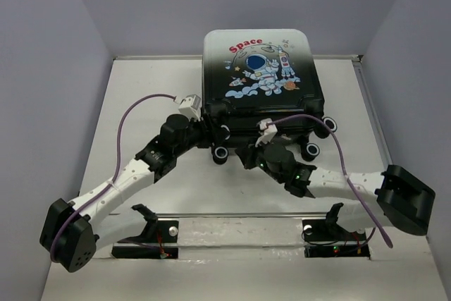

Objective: Pack the luggage

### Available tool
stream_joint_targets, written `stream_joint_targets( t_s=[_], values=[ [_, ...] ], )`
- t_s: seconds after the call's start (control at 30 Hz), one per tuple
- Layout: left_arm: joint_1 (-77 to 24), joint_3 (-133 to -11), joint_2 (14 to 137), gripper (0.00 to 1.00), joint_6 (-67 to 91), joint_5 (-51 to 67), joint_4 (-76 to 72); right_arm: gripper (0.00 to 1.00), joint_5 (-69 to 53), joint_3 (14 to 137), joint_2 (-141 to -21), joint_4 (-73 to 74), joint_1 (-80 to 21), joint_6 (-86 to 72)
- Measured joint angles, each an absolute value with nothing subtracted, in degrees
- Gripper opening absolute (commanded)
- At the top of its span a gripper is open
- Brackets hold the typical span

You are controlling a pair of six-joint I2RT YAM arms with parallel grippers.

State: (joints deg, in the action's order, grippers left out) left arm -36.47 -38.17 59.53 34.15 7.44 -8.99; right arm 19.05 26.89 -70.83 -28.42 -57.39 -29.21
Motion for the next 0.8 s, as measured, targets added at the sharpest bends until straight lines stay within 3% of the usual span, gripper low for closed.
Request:
stream_joint_targets(
  t_s=[0.17,0.27,0.3,0.33,0.47,0.67,0.8],
  values=[
    [-37.76,-38.17,59.24,0.06,37.78,9.02,-8.99,0.07,18.52,41.93,-81.91,-28.99,-63.86,-27.44],
    [-37.82,-38.17,58.48,0.06,37.76,8.4,-7.86,0.09,19.25,42.11,-81.78,-27.77,-67.61,-27.73],
    [-37.82,-38.17,58.15,0.06,37.71,8.25,-7.53,0.12,19.53,41.54,-80.88,-26.94,-67.83,-27.88],
    [-37.82,-38.2,57.91,0.06,37.67,8.19,-7.25,0.26,20.51,40.38,-78.83,-25.23,-67.9,-28.25],
    [-37.89,-38.2,56.88,0.06,37.5,7.84,-5.98,0.54,28.91,33.74,-63.57,-13.19,-65.6,-32.27],
    [-37.93,-38.2,56.05,0.06,37.58,7.88,-5.04,0.56,38.06,28.38,-51.35,0.69,-61.89,-37.43],
    [-37.93,-38.17,56.01,0.06,37.8,7.9,-4.99,0.57,40.62,27.33,-51.44,6.13,-56.71,-37.67]
  ],
)
